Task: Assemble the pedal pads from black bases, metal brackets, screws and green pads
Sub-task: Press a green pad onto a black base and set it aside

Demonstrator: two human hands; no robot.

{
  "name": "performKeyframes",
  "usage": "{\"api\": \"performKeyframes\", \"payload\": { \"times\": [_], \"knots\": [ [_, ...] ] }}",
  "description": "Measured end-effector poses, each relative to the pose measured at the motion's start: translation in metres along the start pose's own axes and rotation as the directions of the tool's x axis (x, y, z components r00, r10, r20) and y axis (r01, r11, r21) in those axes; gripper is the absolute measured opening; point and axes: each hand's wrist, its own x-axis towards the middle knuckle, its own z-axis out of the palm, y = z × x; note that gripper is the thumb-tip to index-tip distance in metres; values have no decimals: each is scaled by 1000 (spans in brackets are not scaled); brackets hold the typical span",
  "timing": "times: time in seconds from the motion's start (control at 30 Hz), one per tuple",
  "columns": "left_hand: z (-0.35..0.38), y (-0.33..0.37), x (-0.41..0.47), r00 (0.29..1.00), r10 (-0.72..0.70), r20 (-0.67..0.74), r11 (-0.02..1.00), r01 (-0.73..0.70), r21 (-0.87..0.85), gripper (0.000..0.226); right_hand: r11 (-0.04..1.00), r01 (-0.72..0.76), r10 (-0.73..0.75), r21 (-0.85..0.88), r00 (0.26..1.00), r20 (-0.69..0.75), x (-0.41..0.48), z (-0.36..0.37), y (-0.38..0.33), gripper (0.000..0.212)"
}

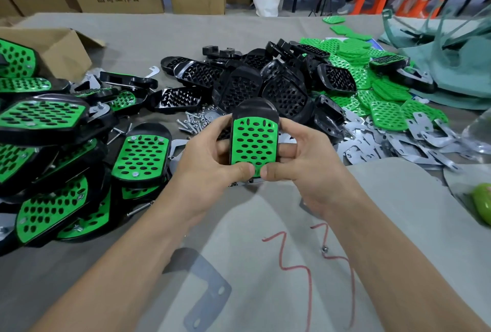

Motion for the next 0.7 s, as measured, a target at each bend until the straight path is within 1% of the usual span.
{"api": "performKeyframes", "payload": {
  "times": [0.13,0.27,0.33,0.43,0.5,0.6,0.63,0.67,0.7],
  "knots": [
    [0,1,0,1000,20,-21,999,-21,-35,74,999,15,-15,-43,1000,-17,0,2,1,78],
    [1,-2,0,997,21,-69,997,-25,-70,72,993,24,-20,-115,999,33,0,7,1,82],
    [1,-3,-1,998,15,-63,998,-20,-67,68,995,24,-22,-96,999,23,0,7,1,81],
    [0,-1,0,1000,-13,-1,997,13,-76,56,998,45,-47,-36,999,-28,0,3,-1,77],
    [-2,1,1,999,-31,12,995,32,-91,51,999,39,-40,-37,999,-33,-1,2,-1,75],
    [-3,2,2,998,-56,-25,991,53,-122,46,999,-11,15,-43,995,94,-3,-3,-9,69],
    [-4,2,2,997,-74,-30,987,69,-142,45,1000,-18,20,-20,996,86,-3,-8,-14,62],
    [-5,2,2,995,-95,-29,982,89,-166,44,1000,-3,3,-6,1000,-7,-2,-16,-19,53],
    [-6,2,3,993,-113,-31,976,105,-190,43,999,28,-35,-38,984,-174,-2,-24,-23,44]
  ]
}}
